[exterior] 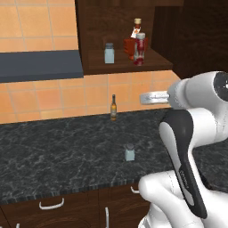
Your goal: Put the shaker and condiment bottle from the counter next to their counterparts in the cabinet.
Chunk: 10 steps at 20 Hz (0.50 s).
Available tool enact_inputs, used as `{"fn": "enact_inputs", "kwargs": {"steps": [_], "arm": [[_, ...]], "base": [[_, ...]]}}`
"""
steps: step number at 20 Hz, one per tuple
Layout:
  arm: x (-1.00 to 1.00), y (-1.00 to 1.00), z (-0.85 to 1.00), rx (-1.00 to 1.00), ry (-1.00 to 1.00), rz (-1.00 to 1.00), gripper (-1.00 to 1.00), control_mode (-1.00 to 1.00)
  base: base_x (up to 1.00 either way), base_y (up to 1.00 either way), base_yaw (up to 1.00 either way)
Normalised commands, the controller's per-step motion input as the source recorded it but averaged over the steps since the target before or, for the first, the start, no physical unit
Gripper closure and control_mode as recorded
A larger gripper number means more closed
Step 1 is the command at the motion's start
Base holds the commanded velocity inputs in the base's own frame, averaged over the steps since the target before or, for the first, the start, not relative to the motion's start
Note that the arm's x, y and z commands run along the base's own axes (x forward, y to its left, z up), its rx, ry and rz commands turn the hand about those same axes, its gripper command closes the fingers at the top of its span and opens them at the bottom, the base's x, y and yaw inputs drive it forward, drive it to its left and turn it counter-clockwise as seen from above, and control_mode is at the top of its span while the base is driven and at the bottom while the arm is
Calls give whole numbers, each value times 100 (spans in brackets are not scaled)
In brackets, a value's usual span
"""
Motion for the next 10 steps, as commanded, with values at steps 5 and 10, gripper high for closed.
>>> {"fn": "enact_inputs", "kwargs": {"steps": [5, 10], "arm": [[-29, 15, -27, -6, 10, 1, -100, -100], [-25, 0, -17, -1, 11, 0, -100, -100]], "base": [[0, 0, 0], [0, 0, 0]]}}
